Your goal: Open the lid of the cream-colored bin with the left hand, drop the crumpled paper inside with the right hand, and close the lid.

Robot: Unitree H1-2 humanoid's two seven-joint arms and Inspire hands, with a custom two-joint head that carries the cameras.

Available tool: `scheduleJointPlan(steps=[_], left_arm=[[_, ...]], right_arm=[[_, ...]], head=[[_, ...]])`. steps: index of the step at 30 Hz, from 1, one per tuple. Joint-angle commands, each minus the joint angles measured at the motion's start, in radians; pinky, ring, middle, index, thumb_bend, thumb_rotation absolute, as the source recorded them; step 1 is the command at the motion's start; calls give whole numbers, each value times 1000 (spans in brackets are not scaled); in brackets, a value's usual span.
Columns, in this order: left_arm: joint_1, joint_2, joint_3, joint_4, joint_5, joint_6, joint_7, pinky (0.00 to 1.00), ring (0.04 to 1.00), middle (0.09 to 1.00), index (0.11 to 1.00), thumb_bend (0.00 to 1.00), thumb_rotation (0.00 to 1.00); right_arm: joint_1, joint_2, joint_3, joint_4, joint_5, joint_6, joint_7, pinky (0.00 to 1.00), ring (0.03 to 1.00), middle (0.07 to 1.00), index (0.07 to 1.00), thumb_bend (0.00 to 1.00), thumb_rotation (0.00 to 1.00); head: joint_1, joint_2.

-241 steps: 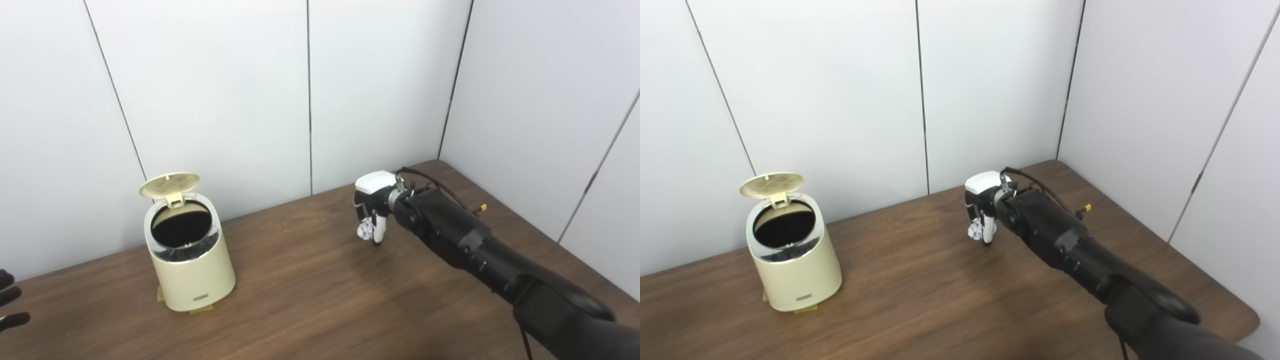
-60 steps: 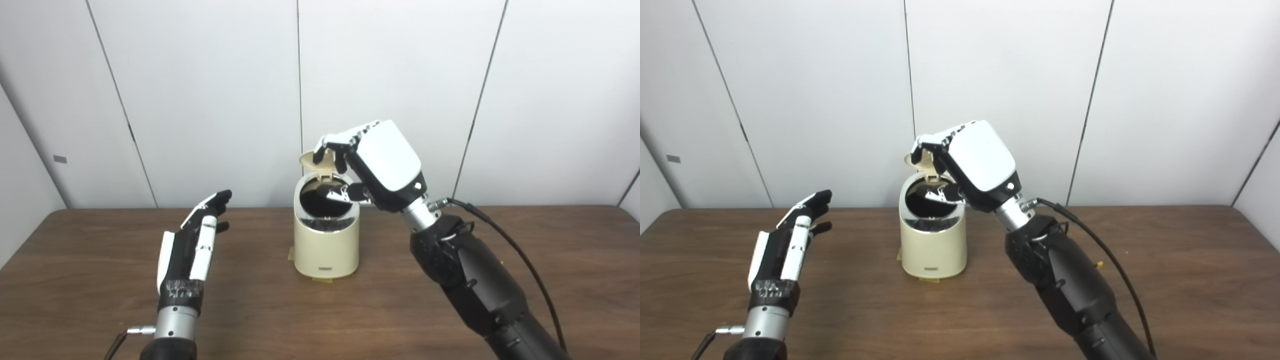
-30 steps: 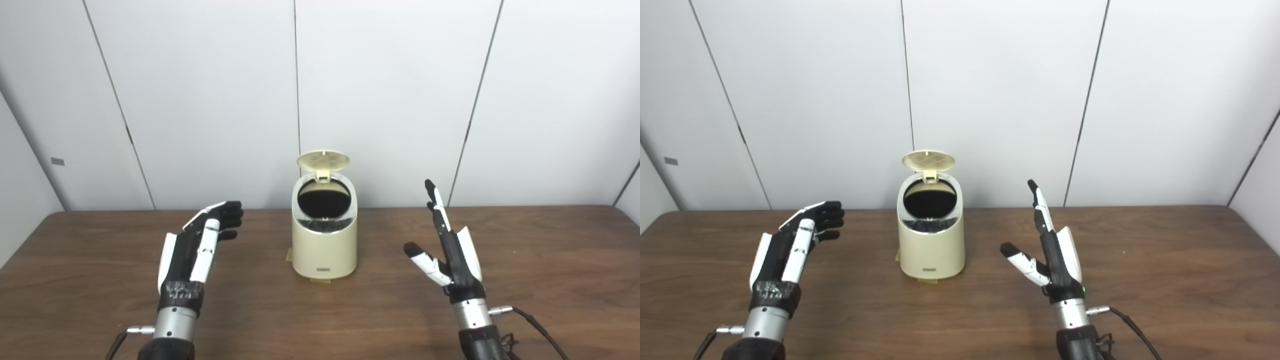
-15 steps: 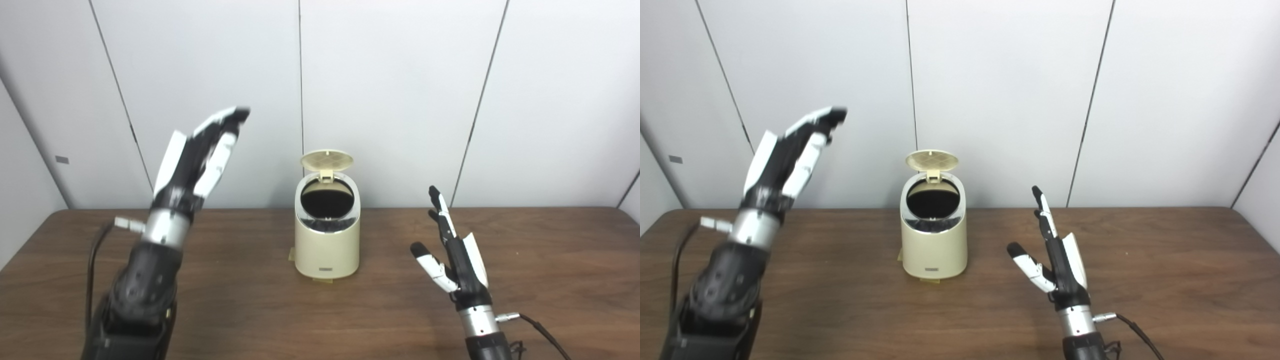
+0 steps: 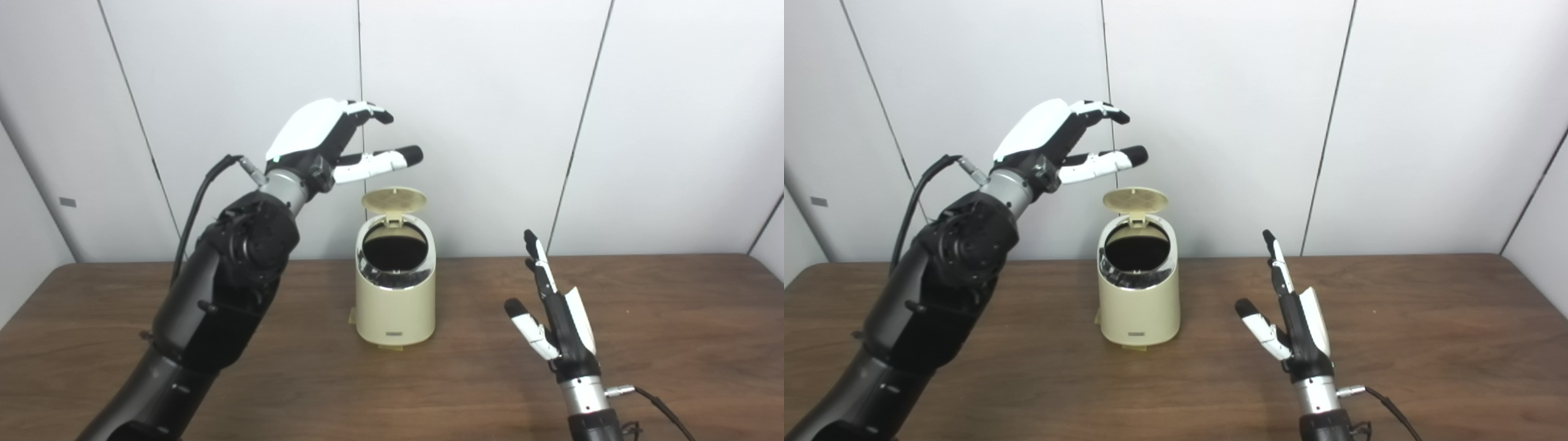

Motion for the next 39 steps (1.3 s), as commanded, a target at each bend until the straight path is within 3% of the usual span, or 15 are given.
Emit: scheduleJointPlan(steps=[1, 10, 19, 23, 39], left_arm=[[-81, 8, -8, 25, 39, -33, 19, 1000, 974, 899, 837, 988, 999], [-37, 3, -51, 98, 120, -114, 57, 1000, 1000, 884, 831, 1000, 1000], [0, -9, -51, 82, 167, -98, 46, 1000, 1000, 910, 844, 1000, 1000], [19, -24, -45, 57, 181, -66, 28, 1000, 1000, 981, 837, 1000, 1000], [112, -52, -44, -9, 199, -72, 14, 1000, 954, 924, 828, 1000, 1000]], right_arm=[[87, 38, 11, 53, -21, -25, -2, 941, 983, 999, 1000, 540, 973], [95, 58, -16, 22, -40, 5, 18, 934, 980, 996, 990, 527, 907], [96, 59, -36, 23, -36, -10, 36, 927, 977, 994, 990, 522, 878], [96, 59, -44, 26, -37, -9, 41, 925, 975, 992, 988, 529, 885], [97, 64, -67, 20, -40, 8, 63, 883, 960, 989, 992, 528, 887]], head=[[-1, -2], [-4, -1], [0, 2], [0, 4], [-1, 13]])
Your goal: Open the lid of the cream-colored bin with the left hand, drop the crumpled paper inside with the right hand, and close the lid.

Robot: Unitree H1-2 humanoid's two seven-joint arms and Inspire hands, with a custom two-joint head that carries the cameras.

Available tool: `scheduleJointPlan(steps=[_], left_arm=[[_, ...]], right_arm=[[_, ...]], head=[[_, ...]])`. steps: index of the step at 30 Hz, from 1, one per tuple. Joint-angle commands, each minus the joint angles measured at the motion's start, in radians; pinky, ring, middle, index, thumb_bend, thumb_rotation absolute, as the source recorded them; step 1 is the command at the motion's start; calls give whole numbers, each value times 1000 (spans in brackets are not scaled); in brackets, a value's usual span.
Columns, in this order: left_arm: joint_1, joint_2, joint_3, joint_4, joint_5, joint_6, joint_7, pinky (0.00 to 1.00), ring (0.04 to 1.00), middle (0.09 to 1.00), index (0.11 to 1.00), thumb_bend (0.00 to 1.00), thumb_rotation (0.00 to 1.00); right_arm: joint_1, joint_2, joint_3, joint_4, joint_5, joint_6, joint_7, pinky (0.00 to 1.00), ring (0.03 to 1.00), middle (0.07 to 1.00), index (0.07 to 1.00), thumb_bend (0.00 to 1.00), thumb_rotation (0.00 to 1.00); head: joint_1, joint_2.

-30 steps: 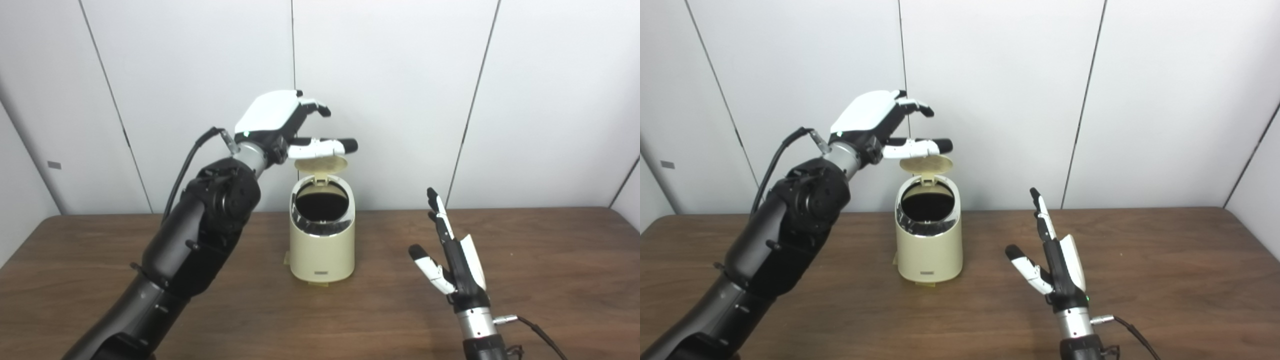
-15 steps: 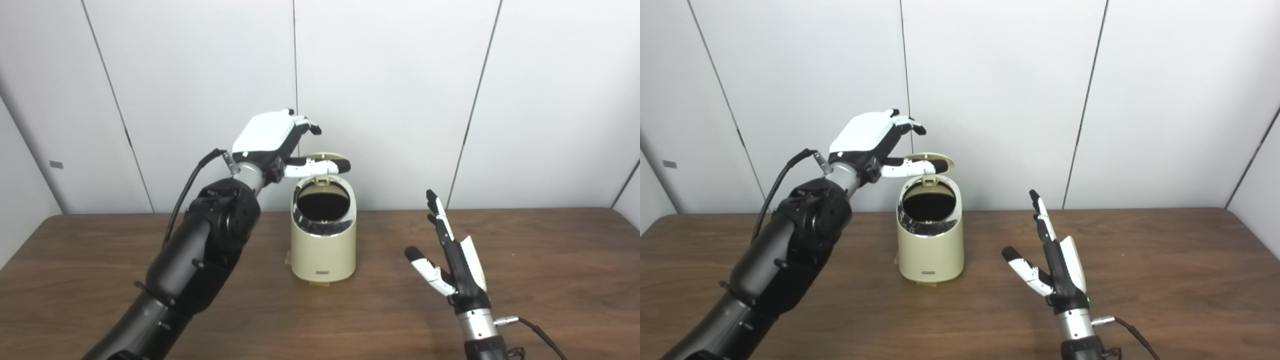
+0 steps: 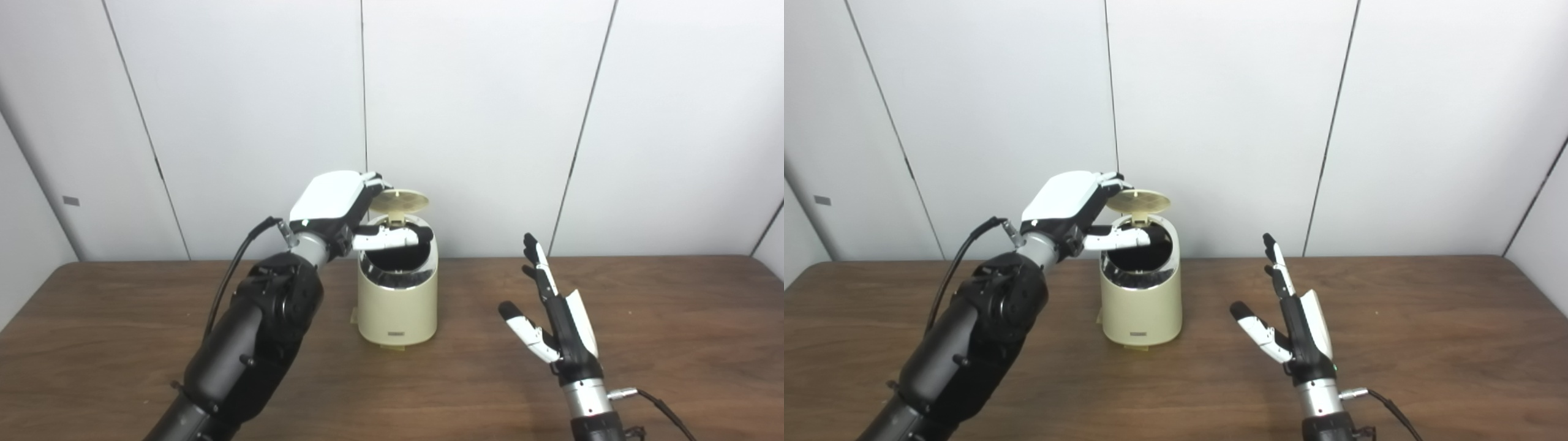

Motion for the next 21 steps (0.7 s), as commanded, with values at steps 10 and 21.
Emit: scheduleJointPlan(steps=[10, 21], left_arm=[[6, -8, 4, -74, 19, -15, -3, 1000, 948, 857, 812, 1000, 1000], [68, 13, -35, -87, 95, -80, 36, 1000, 956, 805, 801, 1000, 1000]], right_arm=[[85, 36, 2, 13, -4, 20, 7, 884, 963, 990, 989, 503, 860], [87, 42, 0, -5, 1, 37, 21, 896, 970, 995, 991, 510, 852]], head=[[-1, 5], [-8, 19]])
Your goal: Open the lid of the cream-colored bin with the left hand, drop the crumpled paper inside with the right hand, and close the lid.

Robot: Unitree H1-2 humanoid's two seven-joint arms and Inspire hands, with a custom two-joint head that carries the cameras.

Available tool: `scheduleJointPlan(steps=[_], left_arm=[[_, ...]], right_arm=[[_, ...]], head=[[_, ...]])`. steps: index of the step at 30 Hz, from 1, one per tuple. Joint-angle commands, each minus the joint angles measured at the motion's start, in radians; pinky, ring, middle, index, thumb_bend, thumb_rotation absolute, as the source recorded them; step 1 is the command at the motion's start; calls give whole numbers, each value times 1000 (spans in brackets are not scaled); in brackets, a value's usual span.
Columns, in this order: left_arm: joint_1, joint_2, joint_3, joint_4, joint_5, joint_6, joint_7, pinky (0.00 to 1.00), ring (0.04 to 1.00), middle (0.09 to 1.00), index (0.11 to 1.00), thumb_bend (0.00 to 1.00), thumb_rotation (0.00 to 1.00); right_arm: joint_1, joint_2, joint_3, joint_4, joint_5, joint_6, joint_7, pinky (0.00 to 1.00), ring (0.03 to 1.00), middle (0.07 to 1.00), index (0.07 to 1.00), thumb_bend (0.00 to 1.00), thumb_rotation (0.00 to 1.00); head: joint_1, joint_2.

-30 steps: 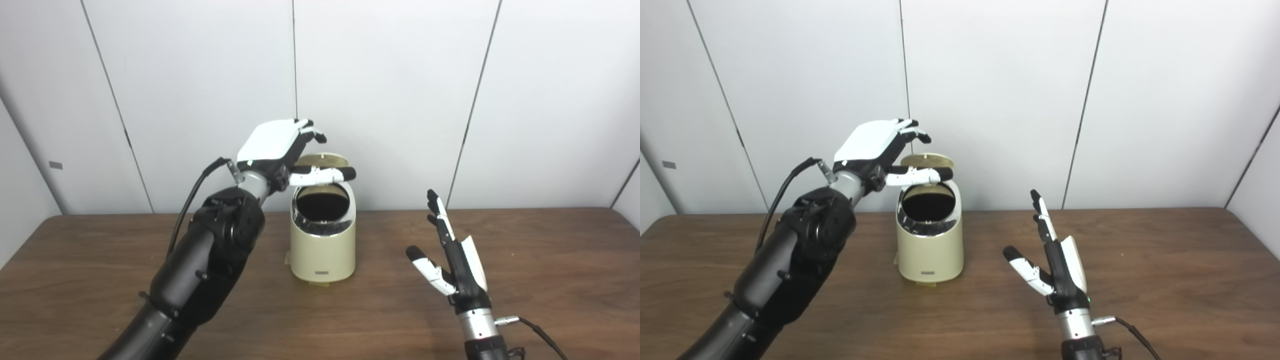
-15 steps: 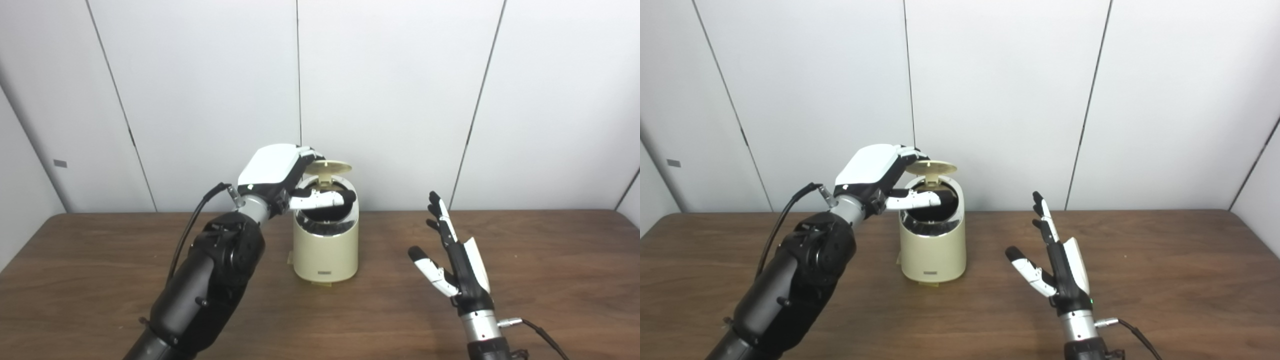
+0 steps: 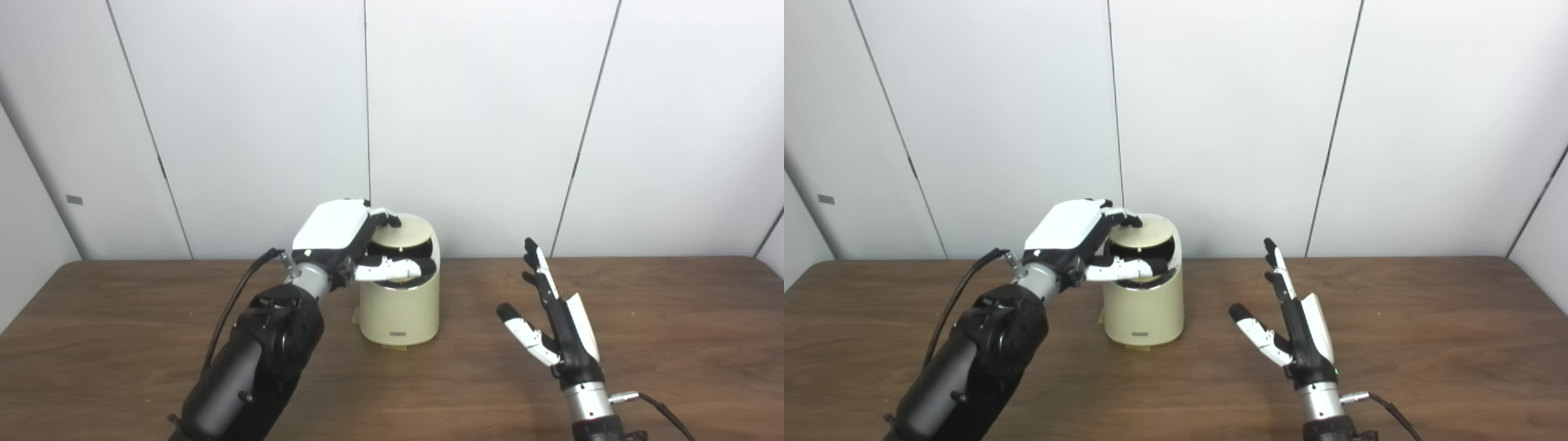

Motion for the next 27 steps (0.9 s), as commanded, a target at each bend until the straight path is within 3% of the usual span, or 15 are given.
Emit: scheduleJointPlan(steps=[1, 14, 21, 27], left_arm=[[-15, 15, -9, -33, 43, -45, 37, 1000, 957, 805, 797, 1000, 1000], [73, 46, -103, 3, 287, -197, 149, 1000, 951, 792, 794, 1000, 970], [107, 49, -134, 54, 365, -234, 165, 1000, 929, 799, 783, 1000, 955], [111, 84, -195, 123, 474, -284, 215, 1000, 901, 773, 762, 991, 975]], right_arm=[[69, 34, 10, 23, 4, -6, 0, 893, 968, 995, 991, 516, 853], [88, 41, 10, -34, -13, 35, 15, 889, 968, 998, 997, 527, 858], [94, 42, 6, -54, -13, 50, 23, 874, 963, 996, 1000, 536, 866], [102, 45, 6, -81, -23, 73, 27, 873, 961, 994, 997, 531, 873]], head=[[0, 1], [-14, 23], [-18, 37], [-21, 43]])
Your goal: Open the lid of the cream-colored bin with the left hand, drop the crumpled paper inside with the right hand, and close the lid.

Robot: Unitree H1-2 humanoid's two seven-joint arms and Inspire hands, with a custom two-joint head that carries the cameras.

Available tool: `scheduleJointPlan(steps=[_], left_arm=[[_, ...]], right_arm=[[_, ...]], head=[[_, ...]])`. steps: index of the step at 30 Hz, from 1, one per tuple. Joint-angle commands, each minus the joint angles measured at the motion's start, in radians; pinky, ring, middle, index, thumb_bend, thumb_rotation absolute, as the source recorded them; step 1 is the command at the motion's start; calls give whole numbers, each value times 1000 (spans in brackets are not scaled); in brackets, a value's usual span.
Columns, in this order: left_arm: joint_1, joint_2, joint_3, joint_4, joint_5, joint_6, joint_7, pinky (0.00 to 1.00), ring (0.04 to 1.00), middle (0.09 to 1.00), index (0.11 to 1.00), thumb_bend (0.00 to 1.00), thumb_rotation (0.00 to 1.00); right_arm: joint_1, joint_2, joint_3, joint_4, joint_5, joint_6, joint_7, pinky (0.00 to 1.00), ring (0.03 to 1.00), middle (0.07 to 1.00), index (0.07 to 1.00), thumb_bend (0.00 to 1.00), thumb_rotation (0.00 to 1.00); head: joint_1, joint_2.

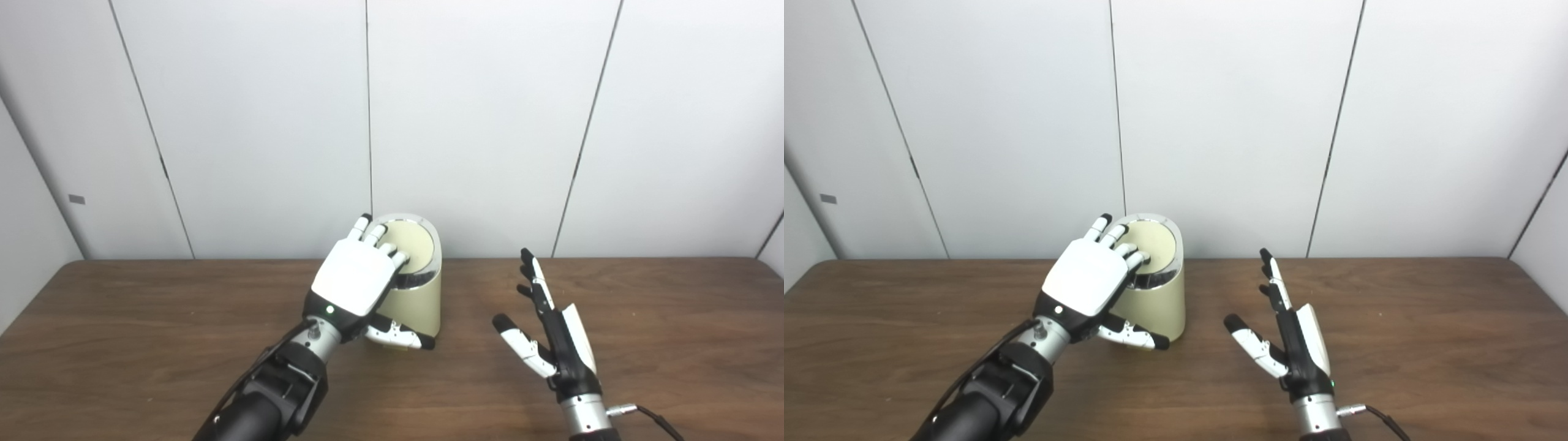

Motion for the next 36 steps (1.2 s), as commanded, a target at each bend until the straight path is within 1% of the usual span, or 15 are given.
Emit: scheduleJointPlan(steps=[1, 5, 8, 12, 13, 15, 18, 20, 21, 23, 25, 28, 33, 36], left_arm=[[8, 26, -34, 62, 19, -53, -23, 1000, 896, 768, 764, 994, 978], [19, 30, -39, 98, 11, -57, -26, 1000, 876, 740, 744, 1000, 934], [24, 31, -40, 109, 7, -60, -31, 1000, 870, 731, 734, 1000, 961], [24, 22, -19, 94, -25, -56, -35, 1000, 869, 748, 743, 1000, 972], [22, 20, -15, 88, -28, -56, -22, 1000, 874, 761, 754, 1000, 975], [21, 16, -5, 80, -34, -55, 1, 1000, 862, 758, 750, 998, 980], [21, 3, 16, 56, -50, -49, 14, 1000, 849, 757, 748, 1000, 995], [23, -8, 38, 29, -81, -45, 8, 1000, 883, 801, 789, 992, 993], [23, -14, 51, 9, -95, -39, -6, 1000, 900, 825, 812, 990, 984], [17, -27, 75, -24, -111, -24, -34, 1000, 980, 933, 924, 978, 994], [4, -48, 104, -40, -115, -6, -29, 1000, 995, 981, 973, 979, 999], [-20, -84, 145, -46, -114, 13, 12, 1000, 1000, 998, 998, 959, 991], [-57, -128, 195, -53, -118, 38, 27, 1000, 1000, 1000, 1000, 934, 988], [-68, -140, 214, -57, -111, 40, 50, 1000, 1000, 1000, 1000, 927, 983]], right_arm=[[46, 18, 6, 9, -3, -2, -2, 870, 960, 994, 998, 534, 878], [47, 20, 6, 1, -10, 7, -4, 865, 954, 988, 996, 548, 887], [48, 20, 6, -2, -8, 14, 0, 862, 953, 990, 997, 560, 890], [46, 18, 9, 5, -10, 8, -3, 859, 952, 990, 996, 566, 889], [45, 18, 10, 7, -12, 7, -3, 864, 952, 990, 997, 559, 890], [43, 17, 12, 12, -15, 5, -4, 875, 956, 990, 997, 560, 891], [42, 16, 15, 19, -20, -1, -8, 897, 962, 992, 996, 570, 899], [41, 17, 16, 20, -23, -3, -11, 892, 960, 989, 993, 576, 896], [40, 17, 17, 21, -25, -7, -13, 894, 960, 990, 993, 581, 896], [38, 17, 19, 25, -29, -15, -15, 906, 965, 990, 992, 591, 893], [36, 17, 19, 33, -28, -24, -17, 912, 967, 990, 991, 602, 891], [34, 17, 21, 36, -30, -25, -14, 914, 969, 991, 992, 606, 885], [33, 13, 32, 33, -50, -22, -15, 908, 968, 994, 996, 601, 880], [32, 14, 35, 34, -54, -28, -19, 907, 967, 995, 995, 597, 873]], head=[[-2, 3], [-1, 4], [-1, 4], [0, 0], [0, -1], [0, -3], [1, -6], [2, -5], [3, -6], [4, -8], [4, -11], [6, -15], [3, -21], [1, -21]])
